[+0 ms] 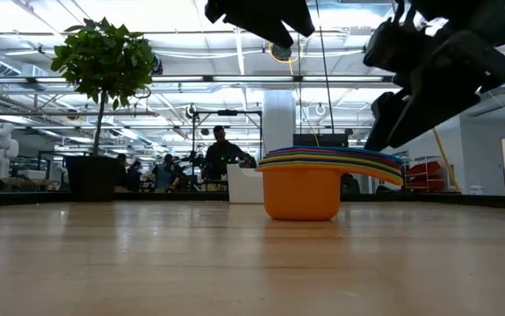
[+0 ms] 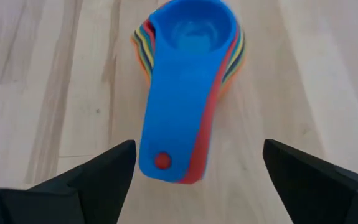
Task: Nest measuring cups in basket
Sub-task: Put the stacked measuring cups into the white bin
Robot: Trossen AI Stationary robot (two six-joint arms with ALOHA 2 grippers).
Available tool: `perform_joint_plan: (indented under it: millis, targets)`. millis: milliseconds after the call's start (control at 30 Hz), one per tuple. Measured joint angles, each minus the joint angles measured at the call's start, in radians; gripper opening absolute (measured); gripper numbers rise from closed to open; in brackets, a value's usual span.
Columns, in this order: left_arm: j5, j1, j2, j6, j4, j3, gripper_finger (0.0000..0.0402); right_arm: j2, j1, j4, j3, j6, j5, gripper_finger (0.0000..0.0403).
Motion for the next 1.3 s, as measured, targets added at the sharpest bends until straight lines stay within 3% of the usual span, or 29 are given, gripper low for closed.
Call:
perform_joint_plan:
  millis: [433,800,1200,1300]
  targets:
    - [0.042,0.031,0.0,0.097,0.0,0.0,0.0214,0.081,0.024,0.067,0.0,0.057,-0.032,0.0346]
    - [0.042,0.03,0.0,0.093,0.003,0.0,0.0214,0.229,0.002,0.104,0.0,0.017,-0.032,0.0344]
    - [0.042,0.026,0.0,0.087,0.001,0.0,0.0214,0.084,-0.002,0.081,0.0,0.018,-0.036,0.0276]
    - [0.042,0.026,0.0,0.083,0.001,0.0,0.0214,0.069,-0.017,0.083,0.0,0.01,-0.094,0.0263]
